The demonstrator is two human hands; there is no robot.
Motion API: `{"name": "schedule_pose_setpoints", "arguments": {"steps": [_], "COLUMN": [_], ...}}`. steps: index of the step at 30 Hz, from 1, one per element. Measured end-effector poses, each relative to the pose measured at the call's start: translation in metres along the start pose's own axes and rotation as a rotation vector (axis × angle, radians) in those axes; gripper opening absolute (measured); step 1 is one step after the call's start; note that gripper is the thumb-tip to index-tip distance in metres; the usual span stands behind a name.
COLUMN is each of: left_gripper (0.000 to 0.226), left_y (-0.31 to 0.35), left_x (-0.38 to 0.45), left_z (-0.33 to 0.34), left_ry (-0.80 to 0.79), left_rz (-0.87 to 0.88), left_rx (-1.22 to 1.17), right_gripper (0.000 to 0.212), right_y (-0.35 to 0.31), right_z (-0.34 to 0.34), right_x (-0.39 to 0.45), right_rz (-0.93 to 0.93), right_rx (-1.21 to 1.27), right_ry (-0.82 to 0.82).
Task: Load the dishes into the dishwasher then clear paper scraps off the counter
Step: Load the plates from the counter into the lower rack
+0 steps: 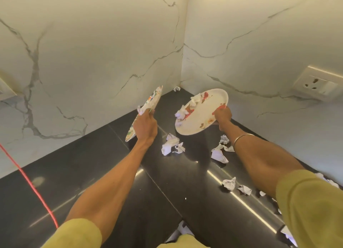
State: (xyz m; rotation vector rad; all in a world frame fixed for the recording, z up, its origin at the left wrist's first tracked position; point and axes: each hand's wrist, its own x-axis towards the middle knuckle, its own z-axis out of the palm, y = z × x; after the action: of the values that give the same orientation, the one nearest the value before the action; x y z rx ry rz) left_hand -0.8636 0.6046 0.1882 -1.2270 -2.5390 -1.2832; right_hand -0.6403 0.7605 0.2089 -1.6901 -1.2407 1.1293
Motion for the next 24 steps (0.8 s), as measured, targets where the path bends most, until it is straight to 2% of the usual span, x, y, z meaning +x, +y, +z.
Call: {"name": "schedule_pose_setpoints", "arguments": {"steps": [5, 8, 13, 24], "left_gripper": [0.035, 0.034, 0.039, 0.041], "left_y": [0.039, 0.056, 0.074, 0.113], "left_x": [0.011, 0.004, -0.023, -0.067], "left_z": [-0.005, -0.008, -0.015, -0.034], "left_ry": [0.046, 0.039, -0.040, -0.187], "left_rz": [-0.174, -0.122, 0.069, 0.161], "left_rx": [-0.313, -0.388, -0.429, -0.612], "right_gripper": [0.031, 0.033, 0.036, 0.030], "right_y": [-0.013, -0.013, -0.007, 0.022], "right_z": [-0.031, -0.053, -0.098, -0.189], "right_x": [-0.028, -0.043, -0.079, -0.177], "right_rz": [-0.227, -0.279, -0.283, -0.151], "right_rx": [-0.203, -0.209, -0.156, -0.296], "right_ry": [0.114, 0.173, 0.337, 0.648]}}
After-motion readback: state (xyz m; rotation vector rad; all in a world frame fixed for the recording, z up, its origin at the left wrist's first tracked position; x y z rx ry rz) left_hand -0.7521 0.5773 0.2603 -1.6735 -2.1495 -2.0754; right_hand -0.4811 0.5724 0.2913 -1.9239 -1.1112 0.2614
